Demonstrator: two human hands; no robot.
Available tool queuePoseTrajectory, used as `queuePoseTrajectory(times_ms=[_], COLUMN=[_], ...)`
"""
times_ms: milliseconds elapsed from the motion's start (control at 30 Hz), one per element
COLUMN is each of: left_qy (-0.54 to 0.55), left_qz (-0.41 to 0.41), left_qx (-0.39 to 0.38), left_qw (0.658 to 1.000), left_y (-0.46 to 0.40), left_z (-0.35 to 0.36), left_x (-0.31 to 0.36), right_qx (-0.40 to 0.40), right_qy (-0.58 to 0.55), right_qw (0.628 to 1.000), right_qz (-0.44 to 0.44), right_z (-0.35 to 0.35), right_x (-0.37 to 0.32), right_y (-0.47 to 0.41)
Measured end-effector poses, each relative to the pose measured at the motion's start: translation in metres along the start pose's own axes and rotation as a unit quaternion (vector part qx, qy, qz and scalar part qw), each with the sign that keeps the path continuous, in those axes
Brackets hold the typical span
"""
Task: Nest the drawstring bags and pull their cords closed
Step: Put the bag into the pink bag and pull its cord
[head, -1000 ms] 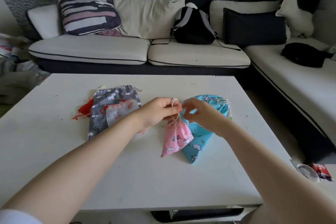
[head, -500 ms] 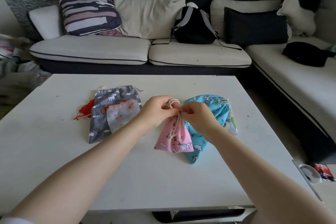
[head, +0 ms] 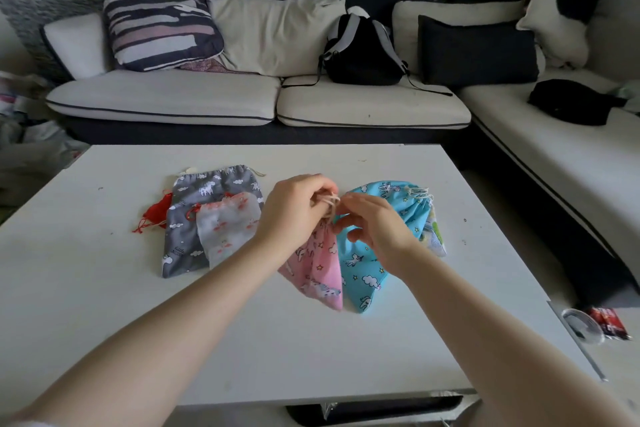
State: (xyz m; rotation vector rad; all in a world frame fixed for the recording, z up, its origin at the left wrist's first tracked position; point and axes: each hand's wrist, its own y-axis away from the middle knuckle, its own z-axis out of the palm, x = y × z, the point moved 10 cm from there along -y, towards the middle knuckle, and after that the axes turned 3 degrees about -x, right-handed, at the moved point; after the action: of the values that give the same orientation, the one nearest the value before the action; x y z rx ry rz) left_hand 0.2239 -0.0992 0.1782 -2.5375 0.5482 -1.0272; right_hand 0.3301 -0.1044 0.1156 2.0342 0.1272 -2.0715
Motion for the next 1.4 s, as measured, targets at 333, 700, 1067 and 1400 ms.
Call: queuePoseTrajectory(times_ms=[333, 700, 1067, 1400], left_qy=[0.043, 0.250, 0.758, 0.285], left_qz=[0.030, -0.162, -0.283, -0.284], left_qx=[-0.030, -0.170, -0.005, -0.149], left_qw=[0.998, 0.939, 0.588, 0.903], left_y=[-0.005, 0.008, 0.011, 0.018], left_z=[-0.004, 0.028, 0.042, 0.039], left_x=[-0.002, -0.035, -0.057, -0.092], right_qx=[-0.021, 0.020, 0.063, 0.158], right_qy=[0.130, 0.380, -0.600, -0.273], right_qw=[0.991, 0.924, 0.798, 0.944], right_qz=[0.005, -0.038, 0.014, 0.095], right_z=[-0.001, -0.032, -0.025, -0.056], right_x=[-0.009, -0.020, 0.019, 0.047], right_y=[-0.005, -0.014, -0.025, -0.028])
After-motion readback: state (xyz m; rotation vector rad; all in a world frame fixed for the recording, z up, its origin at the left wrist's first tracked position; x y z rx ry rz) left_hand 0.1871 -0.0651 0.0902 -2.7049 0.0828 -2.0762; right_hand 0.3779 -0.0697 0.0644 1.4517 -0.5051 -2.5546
